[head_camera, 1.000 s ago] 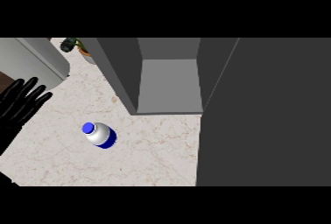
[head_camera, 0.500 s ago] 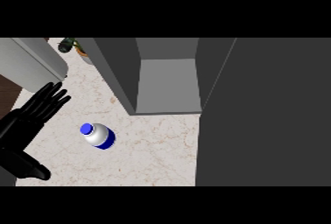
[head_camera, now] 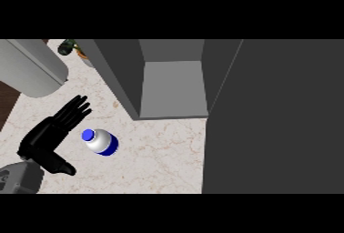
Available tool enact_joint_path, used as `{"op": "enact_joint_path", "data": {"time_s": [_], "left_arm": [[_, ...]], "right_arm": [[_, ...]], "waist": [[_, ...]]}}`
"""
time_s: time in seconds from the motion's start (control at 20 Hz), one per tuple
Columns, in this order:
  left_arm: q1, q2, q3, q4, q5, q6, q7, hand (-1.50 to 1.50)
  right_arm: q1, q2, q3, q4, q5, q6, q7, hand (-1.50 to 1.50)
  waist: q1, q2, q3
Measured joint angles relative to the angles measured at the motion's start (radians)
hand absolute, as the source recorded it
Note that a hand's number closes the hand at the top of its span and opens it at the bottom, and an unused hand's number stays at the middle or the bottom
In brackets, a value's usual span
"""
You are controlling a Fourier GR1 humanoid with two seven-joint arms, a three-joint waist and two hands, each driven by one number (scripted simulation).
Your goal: Pick up the bottled water, place it into the cabinet and close the cabinet
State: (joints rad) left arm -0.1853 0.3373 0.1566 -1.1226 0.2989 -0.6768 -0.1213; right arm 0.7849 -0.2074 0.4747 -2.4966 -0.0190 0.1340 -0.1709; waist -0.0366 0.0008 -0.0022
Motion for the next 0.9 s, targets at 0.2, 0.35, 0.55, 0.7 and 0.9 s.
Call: {"op": "enact_joint_path", "data": {"time_s": [0.2, 0.35, 0.55, 0.7, 0.9], "left_arm": [[-0.034, -0.012, -0.009, 0.153, -0.088, -0.004, -0.122, -1.50], [-0.094, -0.024, -0.020, 0.279, -0.145, -0.002, -0.204, -1.50], [-0.134, -0.039, -0.041, 0.416, -0.212, 0.006, -0.310, -1.50], [-0.148, -0.063, -0.068, 0.485, -0.260, 0.034, -0.377, -1.50], [-0.180, -0.069, -0.086, 0.577, -0.295, 0.051, -0.446, 1.50]], "right_arm": [[0.050, -0.027, 0.011, -0.003, 0.003, -0.004, -0.048, -1.50], [0.062, -0.032, 0.034, 0.001, 0.009, -0.017, -0.071, -1.50], [0.091, -0.055, 0.043, 0.002, 0.014, -0.025, -0.109, -1.50], [0.100, -0.069, 0.057, 0.000, 0.017, -0.035, -0.119, -1.50], [0.110, -0.092, 0.066, 0.002, 0.021, -0.041, -0.144, -1.50]], "waist": [[-0.006, 0.000, -0.001], [-0.008, 0.002, -0.001], [-0.012, 0.003, -0.002], [-0.011, 0.004, -0.002], [-0.015, 0.006, -0.003]]}}
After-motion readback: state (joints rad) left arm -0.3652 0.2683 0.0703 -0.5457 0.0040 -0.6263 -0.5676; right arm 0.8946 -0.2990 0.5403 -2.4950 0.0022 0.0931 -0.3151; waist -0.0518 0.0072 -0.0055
